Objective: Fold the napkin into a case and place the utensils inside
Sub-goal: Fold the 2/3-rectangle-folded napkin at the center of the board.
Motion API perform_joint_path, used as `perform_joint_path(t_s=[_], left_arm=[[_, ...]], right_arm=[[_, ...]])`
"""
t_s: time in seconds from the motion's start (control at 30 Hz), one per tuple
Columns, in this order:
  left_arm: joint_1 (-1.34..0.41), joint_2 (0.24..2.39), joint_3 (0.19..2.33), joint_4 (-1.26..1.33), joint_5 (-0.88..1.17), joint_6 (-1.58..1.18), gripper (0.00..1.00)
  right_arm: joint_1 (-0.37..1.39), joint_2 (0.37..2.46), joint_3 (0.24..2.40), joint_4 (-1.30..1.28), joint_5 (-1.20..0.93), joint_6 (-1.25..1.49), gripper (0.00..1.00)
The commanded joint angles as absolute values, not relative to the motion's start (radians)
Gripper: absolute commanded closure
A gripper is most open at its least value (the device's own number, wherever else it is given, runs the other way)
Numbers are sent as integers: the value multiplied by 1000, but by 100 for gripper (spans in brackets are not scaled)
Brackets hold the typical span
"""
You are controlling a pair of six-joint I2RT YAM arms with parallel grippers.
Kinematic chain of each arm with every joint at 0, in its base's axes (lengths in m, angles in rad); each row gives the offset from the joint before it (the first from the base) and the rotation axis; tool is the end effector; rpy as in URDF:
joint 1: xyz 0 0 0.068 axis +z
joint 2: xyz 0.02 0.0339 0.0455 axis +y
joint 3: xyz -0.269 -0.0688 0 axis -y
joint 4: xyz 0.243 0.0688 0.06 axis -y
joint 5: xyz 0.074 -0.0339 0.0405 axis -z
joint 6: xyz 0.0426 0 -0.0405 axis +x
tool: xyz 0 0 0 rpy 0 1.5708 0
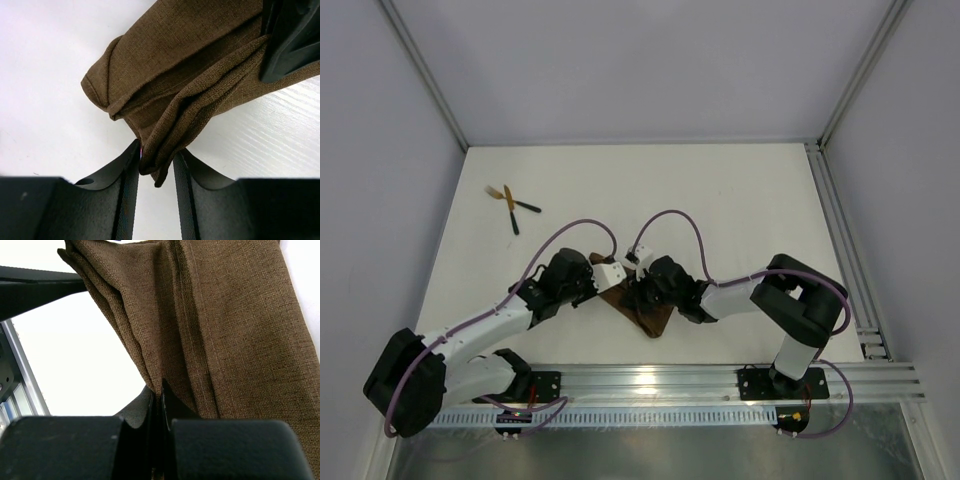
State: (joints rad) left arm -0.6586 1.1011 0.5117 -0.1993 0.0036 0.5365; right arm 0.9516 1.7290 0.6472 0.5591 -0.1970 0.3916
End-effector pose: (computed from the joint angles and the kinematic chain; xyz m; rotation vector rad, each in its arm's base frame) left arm 0.1706 -0.1322 0.1855 1.3295 1.9504 -0.0636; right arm 0.1846 0.2734 0.1350 -0.7440 2.1231 0.9815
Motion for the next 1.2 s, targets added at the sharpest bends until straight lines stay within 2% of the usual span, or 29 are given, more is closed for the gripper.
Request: perform_joint_path(t_s=[0.0, 0.17, 0.23, 0.27, 0.37, 0.43, 0.47, 0.5, 0.57, 0.67, 0.77, 0.93, 1.17], left_arm=[[-650, 1088, 547, -204, 55, 505, 67], [-632, 1115, 566, -239, 182, 517, 77], [-627, 1132, 572, -268, 212, 522, 86], [-624, 1152, 581, -275, 219, 515, 100], [-600, 1173, 598, -288, 251, 515, 100], [-586, 1172, 606, -316, 288, 525, 100], [-575, 1169, 612, -330, 302, 529, 100], [-571, 1163, 623, -345, 311, 535, 100], [-561, 1155, 632, -385, 328, 543, 100], [-557, 1141, 649, -425, 342, 560, 100], [-554, 1149, 667, -462, 354, 569, 100], [-551, 1183, 689, -471, 347, 551, 100], [-540, 1193, 695, -468, 374, 514, 100]], right_arm=[[948, 1736, 669, 574, -215, 385, 97], [948, 1741, 672, 575, -219, 373, 97], [946, 1741, 669, 591, -225, 370, 97], [946, 1741, 669, 597, -232, 367, 97], [948, 1733, 664, 609, -251, 353, 93], [946, 1724, 655, 621, -253, 341, 78], [948, 1717, 652, 624, -253, 336, 51], [946, 1698, 644, 636, -255, 324, 42], [948, 1674, 624, 649, -247, 307, 31], [946, 1615, 581, 712, -212, 272, 26], [948, 1604, 594, 758, -232, 235, 26], [960, 1699, 678, 802, -316, 222, 26], [992, 1761, 646, 948, -284, 255, 27]])
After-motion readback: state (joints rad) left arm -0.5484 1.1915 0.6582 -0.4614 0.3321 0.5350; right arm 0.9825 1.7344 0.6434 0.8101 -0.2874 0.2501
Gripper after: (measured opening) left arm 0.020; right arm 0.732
